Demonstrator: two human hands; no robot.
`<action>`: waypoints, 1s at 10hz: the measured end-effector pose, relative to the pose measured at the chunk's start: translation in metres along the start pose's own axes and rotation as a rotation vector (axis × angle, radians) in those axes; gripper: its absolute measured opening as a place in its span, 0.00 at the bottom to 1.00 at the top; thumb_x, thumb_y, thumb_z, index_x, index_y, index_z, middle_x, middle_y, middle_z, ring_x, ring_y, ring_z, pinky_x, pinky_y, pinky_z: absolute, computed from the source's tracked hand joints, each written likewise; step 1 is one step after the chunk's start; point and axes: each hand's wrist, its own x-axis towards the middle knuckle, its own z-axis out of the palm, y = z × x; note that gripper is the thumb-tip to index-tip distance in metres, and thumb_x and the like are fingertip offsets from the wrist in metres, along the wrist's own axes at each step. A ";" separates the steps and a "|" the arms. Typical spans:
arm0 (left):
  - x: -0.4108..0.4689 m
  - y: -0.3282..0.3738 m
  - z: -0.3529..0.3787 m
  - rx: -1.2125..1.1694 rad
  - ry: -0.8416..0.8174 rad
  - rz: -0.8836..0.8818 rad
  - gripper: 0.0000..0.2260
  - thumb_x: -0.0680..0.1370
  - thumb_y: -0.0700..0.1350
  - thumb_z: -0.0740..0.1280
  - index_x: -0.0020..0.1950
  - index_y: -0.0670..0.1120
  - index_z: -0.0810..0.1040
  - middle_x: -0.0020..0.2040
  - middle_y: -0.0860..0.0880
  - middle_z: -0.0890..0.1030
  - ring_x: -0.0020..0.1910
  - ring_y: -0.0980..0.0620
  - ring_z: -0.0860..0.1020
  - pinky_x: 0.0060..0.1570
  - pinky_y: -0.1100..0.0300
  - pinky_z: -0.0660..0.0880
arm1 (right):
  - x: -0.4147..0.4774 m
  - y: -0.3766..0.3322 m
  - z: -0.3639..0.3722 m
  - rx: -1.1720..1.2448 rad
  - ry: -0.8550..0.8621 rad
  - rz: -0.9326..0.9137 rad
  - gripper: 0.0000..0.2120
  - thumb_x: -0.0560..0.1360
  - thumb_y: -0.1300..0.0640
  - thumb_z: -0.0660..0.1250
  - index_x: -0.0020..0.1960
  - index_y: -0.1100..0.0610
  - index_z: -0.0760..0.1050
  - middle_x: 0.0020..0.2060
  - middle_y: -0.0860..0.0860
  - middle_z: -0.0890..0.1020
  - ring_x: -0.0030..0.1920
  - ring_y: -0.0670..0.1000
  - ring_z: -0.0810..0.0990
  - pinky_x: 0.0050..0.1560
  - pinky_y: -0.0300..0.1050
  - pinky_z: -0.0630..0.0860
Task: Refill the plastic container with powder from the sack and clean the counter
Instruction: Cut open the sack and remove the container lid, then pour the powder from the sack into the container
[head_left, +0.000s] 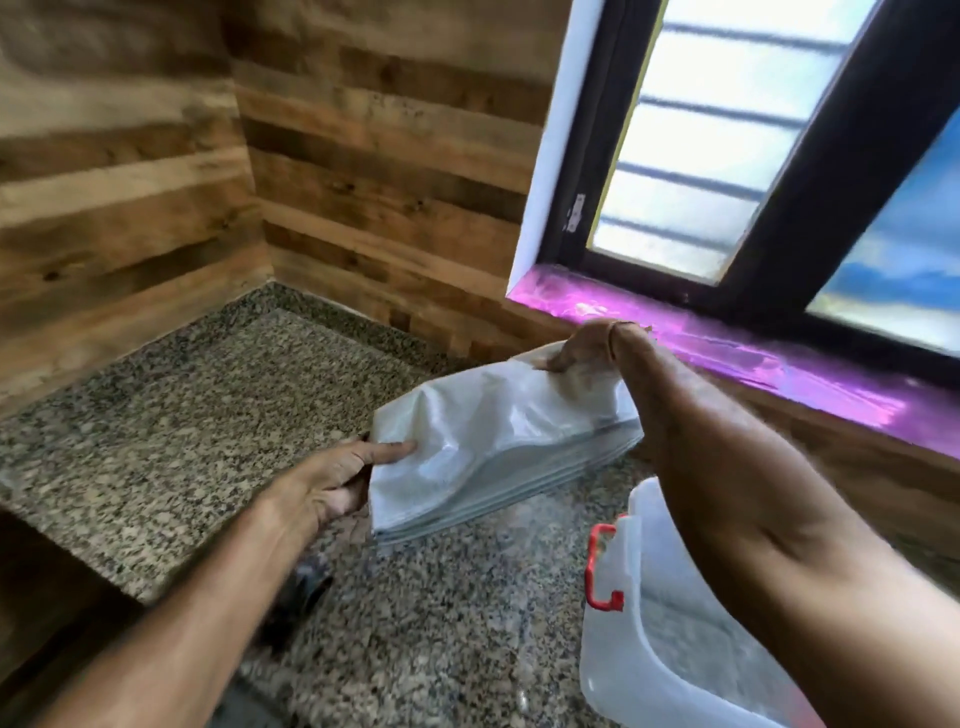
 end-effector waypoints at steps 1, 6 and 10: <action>-0.002 0.023 0.041 0.027 -0.039 0.063 0.19 0.70 0.31 0.75 0.60 0.36 0.79 0.51 0.38 0.86 0.40 0.44 0.87 0.41 0.48 0.85 | -0.050 0.013 -0.038 0.080 -0.023 0.037 0.28 0.58 0.36 0.82 0.45 0.57 0.86 0.44 0.53 0.88 0.44 0.55 0.87 0.55 0.52 0.82; 0.037 -0.048 0.216 0.213 -0.234 0.113 0.15 0.75 0.25 0.68 0.56 0.40 0.75 0.38 0.44 0.87 0.33 0.49 0.86 0.33 0.53 0.84 | -0.178 0.237 -0.077 0.581 0.325 0.118 0.16 0.69 0.49 0.80 0.41 0.60 0.79 0.33 0.50 0.79 0.29 0.46 0.73 0.20 0.32 0.67; 0.044 -0.115 0.255 0.282 -0.037 0.353 0.34 0.66 0.28 0.78 0.69 0.40 0.70 0.52 0.44 0.80 0.46 0.48 0.82 0.39 0.56 0.83 | -0.153 0.328 -0.029 0.878 0.375 0.041 0.16 0.65 0.48 0.83 0.40 0.60 0.84 0.35 0.52 0.84 0.37 0.52 0.80 0.42 0.51 0.78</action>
